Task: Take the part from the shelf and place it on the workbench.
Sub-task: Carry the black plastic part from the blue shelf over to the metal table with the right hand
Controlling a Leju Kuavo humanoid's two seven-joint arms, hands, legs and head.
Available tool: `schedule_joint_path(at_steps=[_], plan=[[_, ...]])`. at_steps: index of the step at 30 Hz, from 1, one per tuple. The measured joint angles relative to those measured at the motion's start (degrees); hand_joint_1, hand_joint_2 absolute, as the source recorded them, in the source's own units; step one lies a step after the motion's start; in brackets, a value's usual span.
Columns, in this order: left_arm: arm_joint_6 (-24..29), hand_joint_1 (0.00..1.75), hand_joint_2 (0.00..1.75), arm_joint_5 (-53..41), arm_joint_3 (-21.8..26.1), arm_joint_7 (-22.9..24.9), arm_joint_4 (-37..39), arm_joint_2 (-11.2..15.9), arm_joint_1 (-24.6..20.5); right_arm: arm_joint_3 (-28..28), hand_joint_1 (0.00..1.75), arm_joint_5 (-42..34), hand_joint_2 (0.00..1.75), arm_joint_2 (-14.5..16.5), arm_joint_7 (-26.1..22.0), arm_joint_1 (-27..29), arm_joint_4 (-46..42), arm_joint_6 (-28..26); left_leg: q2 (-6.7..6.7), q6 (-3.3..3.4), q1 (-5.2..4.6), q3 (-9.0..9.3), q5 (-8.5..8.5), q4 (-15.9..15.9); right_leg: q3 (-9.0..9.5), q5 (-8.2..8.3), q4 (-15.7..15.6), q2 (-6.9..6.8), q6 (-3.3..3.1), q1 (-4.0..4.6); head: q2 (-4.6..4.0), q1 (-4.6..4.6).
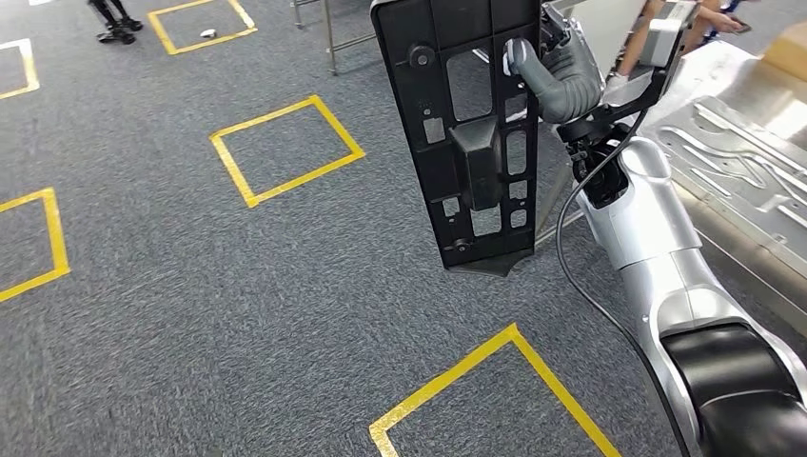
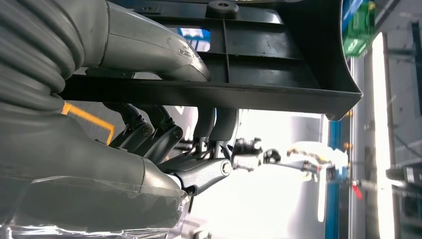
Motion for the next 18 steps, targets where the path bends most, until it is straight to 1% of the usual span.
schedule_joint_path(at_steps=[1, 2, 3, 4, 5, 6, 7, 8, 9, 10, 11, 12, 13, 14, 15, 16, 17, 18], plan=[[0.0, 0.00, 1.75, 0.0, 0.0, 0.0, 0.0, 0.0, 0.0, 0.0, 1.75, 0.0, 1.75, 0.0, 0.0, -0.1, 0.0, 0.0, 0.65, -0.22, -0.04, 0.14, -0.28, 0.2, 2.29, 1.71, -4.4, -1.36, 0.09, 0.01, 0.00, 0.00], [0.0, 0.00, 1.75, 0.0, 0.0, 0.0, 0.0, 0.0, 0.0, 0.0, 1.75, 0.0, 1.75, 0.0, 0.0, -0.2, 0.0, 0.0, 1.22, -0.50, -0.19, 0.27, -0.57, 0.3, 4.24, 3.01, -8.2, -2.53, -0.01, 0.16, 0.00, 0.00], [0.0, 0.00, 1.75, 0.0, 0.0, 0.0, 0.0, 0.0, 0.0, 0.0, 1.75, 0.0, 1.75, 0.1, 0.0, -0.3, 0.0, 0.0, 1.74, -0.81, -0.35, 0.39, -0.82, 0.4, 5.46, 3.61, -10.6, -3.31, -0.24, 0.36, 0.00, 0.01], [0.0, 0.00, 1.75, 0.1, 0.0, 0.0, 0.0, 0.0, -0.1, 0.0, 1.75, 0.0, 1.75, 0.2, 0.0, -0.4, 0.0, -0.1, 2.27, -1.13, -0.52, 0.53, -1.04, 0.5, 5.85, 3.60, -11.5, -3.54, -0.53, 0.57, 0.00, 0.00], [0.0, 0.00, 1.75, 0.1, 0.0, 0.0, 0.0, 0.0, -0.1, 0.1, 1.75, 0.0, 1.75, 0.3, 0.0, -0.4, 0.1, -0.1, 2.87, -1.44, -0.63, 0.70, -1.22, 0.5, 5.75, 3.63, -11.4, -2.78, -0.90, 0.73, 0.00, -0.01], [0.0, 0.00, 1.75, 0.2, 0.0, 0.0, 0.0, 0.0, -0.1, 0.1, 1.75, 0.0, 1.75, 0.3, 0.0, -0.4, 0.1, -0.1, 3.46, -1.78, -0.59, 0.86, -1.46, 0.5, 5.75, 3.64, -11.4, -1.91, -1.26, 0.67, 0.00, -0.02], [0.0, 0.00, 1.75, 0.2, 0.0, -0.1, 0.0, 0.0, -0.1, 0.1, 1.75, 0.0, 1.75, 0.3, 0.0, -0.5, 0.1, -0.2, 3.28, -2.11, -0.47, 0.94, -1.90, 0.8, 5.82, 3.64, -11.5, -1.18, -1.61, 0.59, 0.00, -0.02], [0.0, 0.00, 1.75, 0.3, 0.0, -0.1, 0.0, 0.0, -0.2, 0.1, 1.75, 0.1, 1.75, 0.4, 0.0, -0.6, 0.1, -0.2, 2.38, -2.35, -0.30, 0.60, -2.76, 2.0, 5.94, 3.65, -11.5, -0.52, -2.02, 0.49, 0.00, -0.03], [0.0, 0.00, 1.75, 0.3, 0.0, -0.1, 0.0, 0.0, -0.2, 0.1, 1.75, 0.1, 1.75, 0.5, 0.0, -0.7, 0.1, -0.3, 0.96, -2.52, -0.12, -0.37, -4.14, 4.3, 6.11, 3.66, -11.6, 0.07, -2.39, 0.38, 0.00, -0.02], [0.0, 0.00, 1.75, 0.4, 0.0, -0.1, 0.0, 0.0, -0.1, 0.1, 1.75, 0.1, 1.75, 0.7, 0.0, -0.8, 0.2, -0.3, -0.75, -2.58, 0.00, -2.08, -5.95, 8.0, 6.16, 3.62, -11.6, 0.67, -2.67, 0.41, 0.00, -0.02], [0.0, 0.00, 1.75, 0.4, 0.0, -0.1, 0.0, 0.0, 0.0, 0.2, 1.75, 0.1, 1.75, 0.9, -0.1, -0.7, 0.2, -0.3, -1.87, -2.59, 0.03, -4.27, -7.71, 12.3, 6.20, 3.60, -11.6, 1.40, -2.86, 0.50, 0.00, -0.03], [-0.1, 0.00, 1.75, 0.4, 0.0, -0.1, 0.0, 0.0, 0.2, 0.2, 1.75, 0.1, 1.75, 1.1, -0.1, -0.7, 0.3, -0.3, -2.43, -2.56, 0.03, -6.37, -8.88, 16.2, 6.21, 3.58, -11.6, 2.26, -2.96, 0.62, 0.00, -0.02], [-0.1, 0.00, 1.75, 0.4, 0.0, -0.1, 0.0, 0.0, 0.3, 0.3, 1.75, 0.1, 1.75, 1.2, -0.1, -0.5, 0.4, -0.4, -2.70, -2.45, 0.00, -7.83, -9.00, 18.4, 6.23, 3.57, -11.5, 3.19, -3.02, 0.76, 0.00, -0.02], [-0.1, 0.00, 1.75, 0.4, 0.1, -0.1, 0.0, 0.0, 0.3, 0.4, 1.75, 0.1, 1.75, 1.3, -0.1, -0.5, 0.5, -0.5, -2.84, -2.22, -0.02, -8.21, -7.89, 18.1, 6.26, 3.56, -11.5, 4.10, -3.04, 0.88, 0.00, -0.02], [-0.1, 0.00, 1.75, 0.4, 0.1, -0.1, 0.0, 0.0, 0.3, 0.4, 1.75, 0.1, 1.75, 1.3, -0.1, -0.4, 0.5, -0.7, -3.15, -1.89, -0.06, -7.50, -5.79, 15.5, 6.28, 3.55, -11.4, 4.98, -3.04, 0.95, 0.00, -0.02], [-0.1, 0.00, 1.75, 0.3, 0.1, -0.1, 0.0, 0.0, 0.3, 0.4, 1.75, 0.1, 1.75, 1.3, -0.1, -0.4, 0.5, -0.8, -4.21, -1.48, -0.11, -5.99, -3.20, 11.3, 6.29, 3.54, -11.4, 5.80, -3.03, 0.96, 0.00, -0.02], [-0.1, 0.00, 1.75, 0.2, 0.1, -0.1, 0.0, 0.0, 0.3, 0.4, 1.75, 0.2, 1.75, 1.3, -0.1, -0.3, 0.5, -0.9, -5.75, -1.09, -0.09, -4.31, -1.24, 7.1, 6.23, 3.52, -11.3, 6.53, -2.94, 0.96, 0.00, -0.02], [0.0, 0.00, 1.75, 0.1, 0.0, -0.1, 0.0, 0.0, 0.3, 0.4, 1.75, 0.2, 1.75, 1.3, -0.2, -0.2, 0.5, -0.9, -6.94, -0.84, -0.12, -2.96, 0.09, 3.8, 6.14, 3.52, -11.3, 7.22, -2.73, 0.87, 0.00, -0.03]])
